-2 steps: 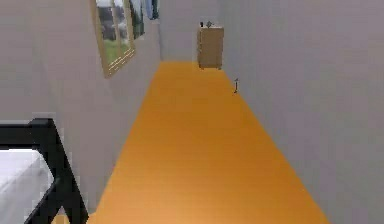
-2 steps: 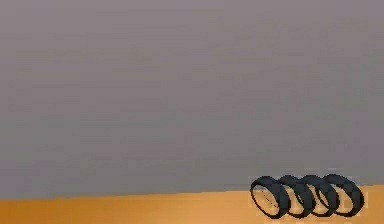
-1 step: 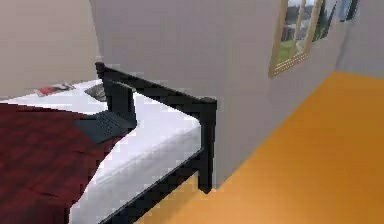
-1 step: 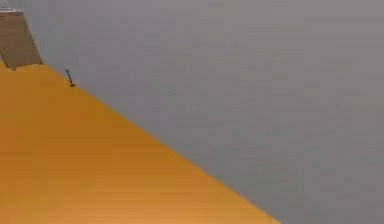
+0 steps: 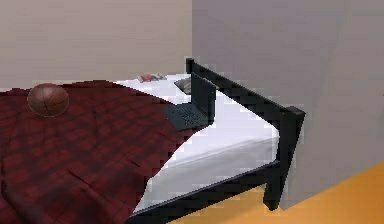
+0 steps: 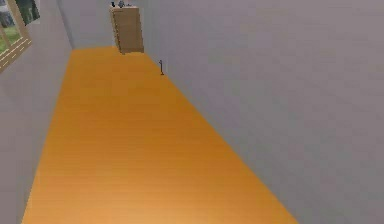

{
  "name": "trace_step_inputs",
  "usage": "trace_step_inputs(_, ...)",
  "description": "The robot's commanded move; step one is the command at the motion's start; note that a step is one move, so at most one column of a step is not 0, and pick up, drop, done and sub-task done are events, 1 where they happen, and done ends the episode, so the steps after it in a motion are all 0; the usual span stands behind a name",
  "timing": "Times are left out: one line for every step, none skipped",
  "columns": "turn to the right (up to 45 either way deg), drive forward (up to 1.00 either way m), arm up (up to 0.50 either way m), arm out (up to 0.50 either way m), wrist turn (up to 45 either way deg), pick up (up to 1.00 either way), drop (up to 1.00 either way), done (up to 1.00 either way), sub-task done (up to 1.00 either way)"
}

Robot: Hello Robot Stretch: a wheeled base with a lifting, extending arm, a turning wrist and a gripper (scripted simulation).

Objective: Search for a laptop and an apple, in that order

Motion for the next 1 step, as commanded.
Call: trace_step_inputs(0.0, 0.0, 0.0, 0.0, 0.0, 0.0, 0.0, 0.0, 1.0)
